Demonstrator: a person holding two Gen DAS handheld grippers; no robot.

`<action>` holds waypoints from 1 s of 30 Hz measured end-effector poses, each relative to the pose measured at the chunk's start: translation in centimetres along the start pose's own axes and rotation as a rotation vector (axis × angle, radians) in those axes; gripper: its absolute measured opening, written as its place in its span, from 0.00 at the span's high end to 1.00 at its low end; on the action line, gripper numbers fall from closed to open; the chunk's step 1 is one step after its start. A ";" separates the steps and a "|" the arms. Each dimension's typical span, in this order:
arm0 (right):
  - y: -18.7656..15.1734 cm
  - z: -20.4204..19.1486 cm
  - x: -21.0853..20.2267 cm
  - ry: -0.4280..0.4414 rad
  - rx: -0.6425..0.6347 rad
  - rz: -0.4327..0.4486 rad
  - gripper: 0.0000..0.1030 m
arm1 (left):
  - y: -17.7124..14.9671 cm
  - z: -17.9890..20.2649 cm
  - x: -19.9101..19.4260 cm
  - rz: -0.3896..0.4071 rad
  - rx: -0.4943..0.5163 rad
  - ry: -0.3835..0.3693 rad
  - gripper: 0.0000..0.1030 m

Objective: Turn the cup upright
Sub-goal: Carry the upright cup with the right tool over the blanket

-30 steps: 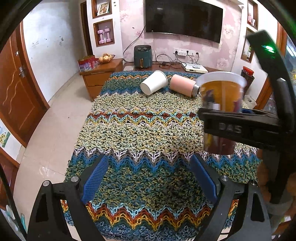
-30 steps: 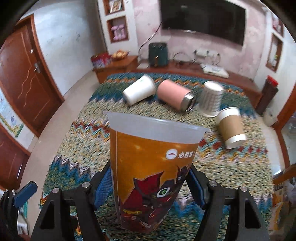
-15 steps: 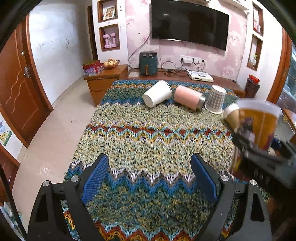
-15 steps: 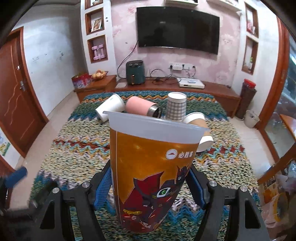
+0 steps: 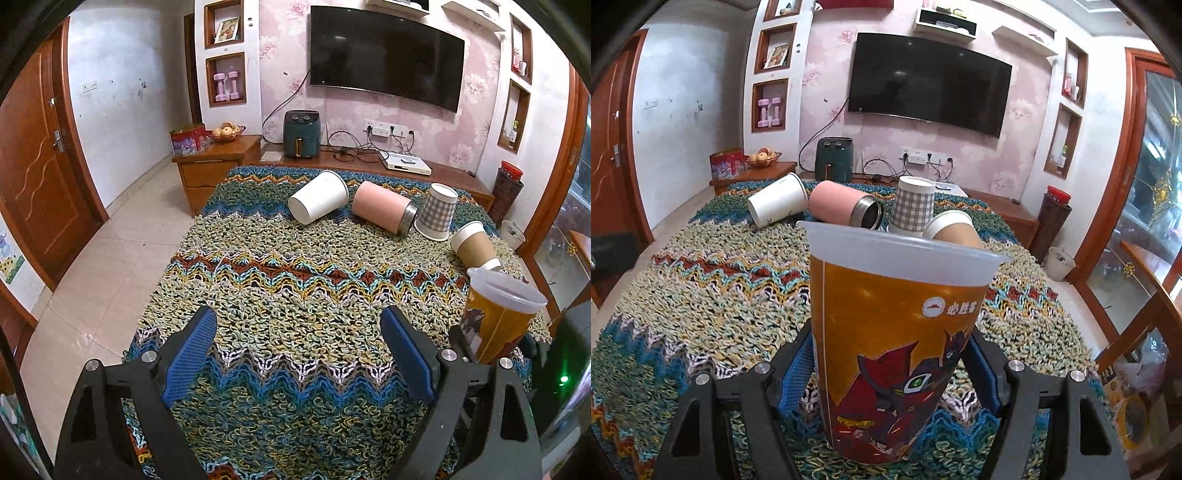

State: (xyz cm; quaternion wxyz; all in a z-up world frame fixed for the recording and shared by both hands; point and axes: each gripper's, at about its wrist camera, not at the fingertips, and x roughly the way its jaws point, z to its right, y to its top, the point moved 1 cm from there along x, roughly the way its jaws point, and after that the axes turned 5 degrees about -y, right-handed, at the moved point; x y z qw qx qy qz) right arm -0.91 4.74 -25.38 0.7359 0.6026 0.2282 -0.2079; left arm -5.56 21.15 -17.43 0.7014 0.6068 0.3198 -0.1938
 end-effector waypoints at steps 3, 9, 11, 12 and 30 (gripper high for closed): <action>-0.4 -0.2 0.6 -0.007 0.010 -0.016 0.28 | -0.3 0.1 0.1 0.000 0.003 -0.001 0.11; -0.9 -0.4 1.4 0.005 0.008 -0.055 0.30 | -0.7 0.1 0.4 -0.010 0.001 -0.009 0.11; -1.1 -0.7 1.5 0.009 -0.004 -0.079 0.31 | -0.8 0.1 0.4 -0.011 0.003 -0.011 0.11; -1.1 -0.7 1.5 0.014 -0.007 -0.091 0.32 | -0.8 0.2 0.4 -0.011 0.004 -0.012 0.11; -3.5 0.0 1.4 0.079 0.007 -0.254 0.42 | -1.4 0.3 0.9 -0.026 0.015 -0.022 0.11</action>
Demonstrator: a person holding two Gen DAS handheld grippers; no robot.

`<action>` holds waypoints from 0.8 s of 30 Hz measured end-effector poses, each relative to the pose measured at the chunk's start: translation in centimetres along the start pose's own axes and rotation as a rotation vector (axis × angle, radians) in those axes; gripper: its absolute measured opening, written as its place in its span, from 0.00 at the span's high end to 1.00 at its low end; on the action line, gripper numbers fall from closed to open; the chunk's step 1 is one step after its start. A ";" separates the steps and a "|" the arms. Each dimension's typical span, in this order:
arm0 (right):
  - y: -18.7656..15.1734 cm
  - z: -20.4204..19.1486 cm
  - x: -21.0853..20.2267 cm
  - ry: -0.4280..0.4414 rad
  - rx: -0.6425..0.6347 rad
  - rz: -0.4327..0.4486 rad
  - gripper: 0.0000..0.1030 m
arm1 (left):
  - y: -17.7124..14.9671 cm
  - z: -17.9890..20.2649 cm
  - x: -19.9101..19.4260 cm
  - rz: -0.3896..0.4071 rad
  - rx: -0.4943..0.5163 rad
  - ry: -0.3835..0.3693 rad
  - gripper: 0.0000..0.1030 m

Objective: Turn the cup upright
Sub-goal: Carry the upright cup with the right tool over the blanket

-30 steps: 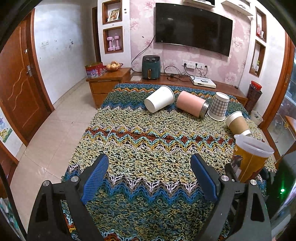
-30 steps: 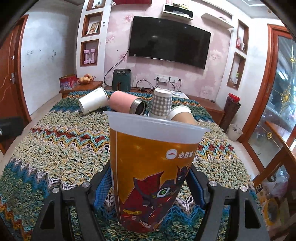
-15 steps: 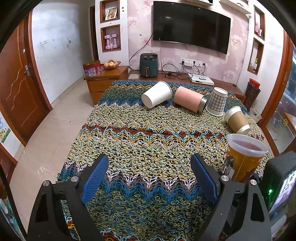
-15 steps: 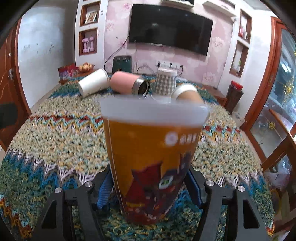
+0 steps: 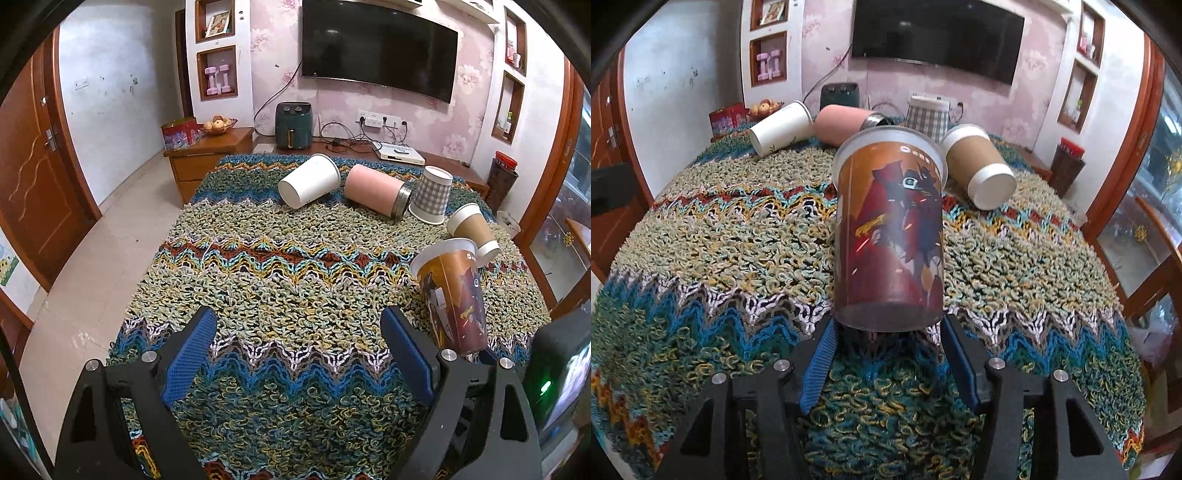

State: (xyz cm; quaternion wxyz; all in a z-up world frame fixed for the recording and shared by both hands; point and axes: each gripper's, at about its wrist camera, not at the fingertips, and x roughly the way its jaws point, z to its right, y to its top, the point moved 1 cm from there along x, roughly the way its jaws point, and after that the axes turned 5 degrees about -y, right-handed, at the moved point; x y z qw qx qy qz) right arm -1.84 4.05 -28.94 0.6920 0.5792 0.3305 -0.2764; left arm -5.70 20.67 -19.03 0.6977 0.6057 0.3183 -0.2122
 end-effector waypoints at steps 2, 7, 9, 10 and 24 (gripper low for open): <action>0.9 0.6 -0.3 0.042 0.034 -0.020 0.35 | 0.1 0.0 0.1 -0.001 -0.002 -0.002 0.11; 3.9 0.8 -1.3 0.064 0.032 -0.046 0.25 | 0.4 0.1 0.2 -0.003 -0.006 -0.010 0.11; 5.1 0.7 -1.0 0.063 0.020 -0.080 0.25 | 0.6 0.1 0.2 -0.001 -0.004 -0.013 0.11; 5.7 0.5 -0.8 0.058 0.010 -0.103 0.25 | 0.7 0.1 0.1 0.002 -0.003 -0.014 0.11; 10.4 0.0 3.3 0.096 -0.062 -0.337 0.24 | 2.1 -0.8 0.3 0.013 -0.019 -0.016 0.11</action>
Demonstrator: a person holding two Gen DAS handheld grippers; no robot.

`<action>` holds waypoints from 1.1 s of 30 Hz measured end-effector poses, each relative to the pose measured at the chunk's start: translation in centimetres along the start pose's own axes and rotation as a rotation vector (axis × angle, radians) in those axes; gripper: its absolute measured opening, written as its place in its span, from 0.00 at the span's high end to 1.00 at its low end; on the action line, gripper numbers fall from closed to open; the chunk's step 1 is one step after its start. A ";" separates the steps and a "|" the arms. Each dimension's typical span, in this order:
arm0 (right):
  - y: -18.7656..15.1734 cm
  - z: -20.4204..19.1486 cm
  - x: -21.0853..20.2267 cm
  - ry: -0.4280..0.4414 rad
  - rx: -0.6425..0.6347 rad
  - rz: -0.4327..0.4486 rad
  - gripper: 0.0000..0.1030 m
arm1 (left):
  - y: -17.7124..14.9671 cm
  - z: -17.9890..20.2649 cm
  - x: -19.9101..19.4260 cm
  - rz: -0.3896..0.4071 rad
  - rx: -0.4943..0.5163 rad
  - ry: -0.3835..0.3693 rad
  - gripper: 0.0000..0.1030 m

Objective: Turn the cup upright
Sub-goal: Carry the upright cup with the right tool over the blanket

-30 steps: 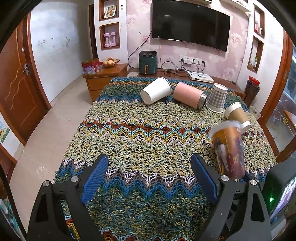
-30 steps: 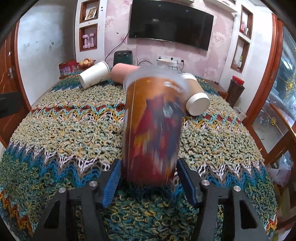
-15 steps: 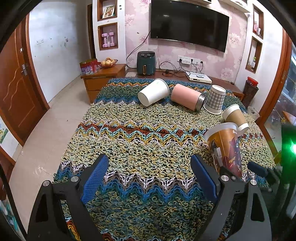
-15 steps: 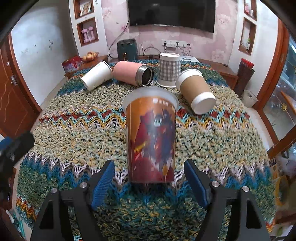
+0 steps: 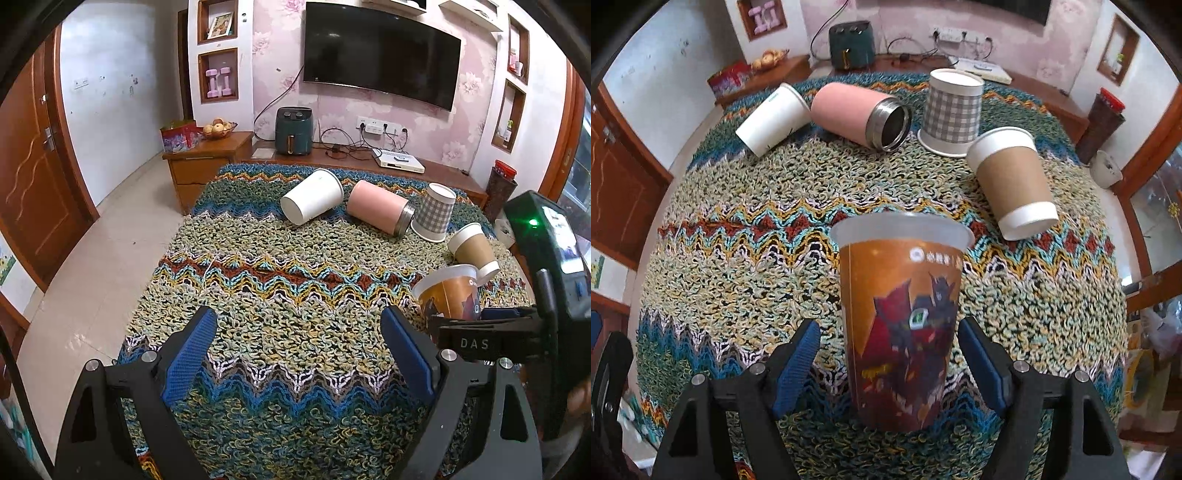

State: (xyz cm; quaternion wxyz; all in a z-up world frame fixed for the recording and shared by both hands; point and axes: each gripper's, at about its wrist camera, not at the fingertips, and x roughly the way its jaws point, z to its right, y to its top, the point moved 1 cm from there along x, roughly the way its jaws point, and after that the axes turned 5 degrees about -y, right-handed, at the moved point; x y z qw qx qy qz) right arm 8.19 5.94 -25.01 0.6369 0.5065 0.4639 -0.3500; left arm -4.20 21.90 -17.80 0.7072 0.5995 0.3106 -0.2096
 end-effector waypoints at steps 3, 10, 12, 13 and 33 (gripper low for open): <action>1.0 -0.3 0.7 0.000 -0.028 -0.038 0.25 | 0.2 -0.1 0.0 0.001 0.000 -0.001 0.11; 2.0 -0.5 2.1 -0.025 -0.054 -0.103 0.25 | 0.8 -0.4 0.4 -0.001 0.003 -0.005 0.11; 2.3 -0.7 2.7 -0.016 -0.052 -0.123 0.27 | 0.9 -0.4 0.6 -0.002 0.005 -0.007 0.11; 2.3 -0.7 3.0 -0.006 -0.051 -0.141 0.30 | 1.0 -0.4 0.6 -0.001 0.006 -0.008 0.11; 0.7 -0.6 0.9 -0.012 -0.030 -0.022 0.31 | 1.6 0.1 0.9 -0.009 0.031 -0.025 0.11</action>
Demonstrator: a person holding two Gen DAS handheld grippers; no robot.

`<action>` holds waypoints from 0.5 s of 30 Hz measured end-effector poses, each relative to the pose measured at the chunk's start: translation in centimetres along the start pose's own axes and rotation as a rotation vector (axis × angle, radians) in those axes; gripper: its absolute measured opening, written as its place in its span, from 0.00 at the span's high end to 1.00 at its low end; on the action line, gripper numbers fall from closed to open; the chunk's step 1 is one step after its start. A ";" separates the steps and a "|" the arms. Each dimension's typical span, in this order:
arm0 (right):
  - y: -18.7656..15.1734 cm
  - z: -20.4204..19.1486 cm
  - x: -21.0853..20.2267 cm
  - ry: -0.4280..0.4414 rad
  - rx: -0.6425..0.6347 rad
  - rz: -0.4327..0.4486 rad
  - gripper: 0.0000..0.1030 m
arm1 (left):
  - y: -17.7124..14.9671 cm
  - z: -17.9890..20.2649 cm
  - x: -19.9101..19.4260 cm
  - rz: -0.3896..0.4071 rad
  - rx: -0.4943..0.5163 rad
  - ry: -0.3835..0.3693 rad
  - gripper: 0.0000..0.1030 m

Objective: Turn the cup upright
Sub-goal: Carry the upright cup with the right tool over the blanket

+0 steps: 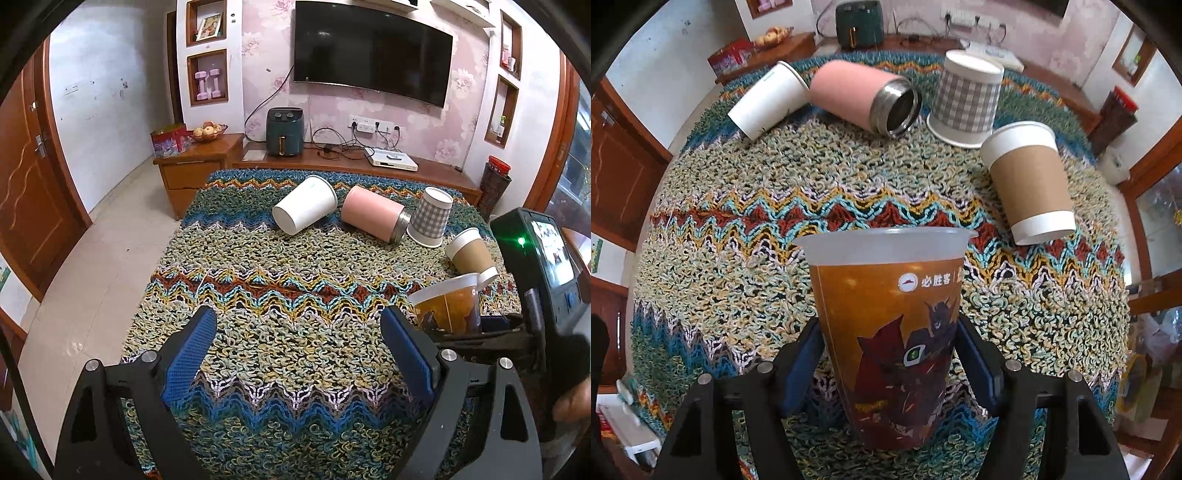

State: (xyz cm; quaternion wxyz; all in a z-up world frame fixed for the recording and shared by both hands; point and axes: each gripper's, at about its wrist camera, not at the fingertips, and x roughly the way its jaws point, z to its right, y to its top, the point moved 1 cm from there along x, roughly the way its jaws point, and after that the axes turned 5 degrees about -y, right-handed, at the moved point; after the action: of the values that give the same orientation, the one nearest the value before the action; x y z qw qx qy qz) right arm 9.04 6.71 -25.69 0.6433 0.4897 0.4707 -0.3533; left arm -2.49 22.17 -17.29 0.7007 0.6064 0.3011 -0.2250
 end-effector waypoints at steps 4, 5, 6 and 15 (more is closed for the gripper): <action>-1.1 -0.2 -0.7 -0.021 -0.002 0.074 0.31 | -0.1 0.2 -0.1 -0.001 0.008 -0.002 0.11; -1.3 -0.2 -0.8 -0.021 -0.001 0.085 0.31 | -0.2 0.3 -0.2 -0.004 0.010 -0.005 0.11; -1.5 -0.1 -0.9 -0.014 0.004 0.094 0.31 | -0.2 0.4 -0.2 -0.006 0.012 -0.006 0.11; -2.1 -0.2 -1.5 0.036 0.058 0.114 0.31 | 0.1 0.2 -0.6 -0.024 -0.011 -0.027 0.11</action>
State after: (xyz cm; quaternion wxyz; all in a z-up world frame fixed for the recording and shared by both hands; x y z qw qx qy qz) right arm 6.63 6.32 -24.93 0.6392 0.5407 0.4430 -0.3206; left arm -2.82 21.92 -16.78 0.7053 0.5958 0.3000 -0.2399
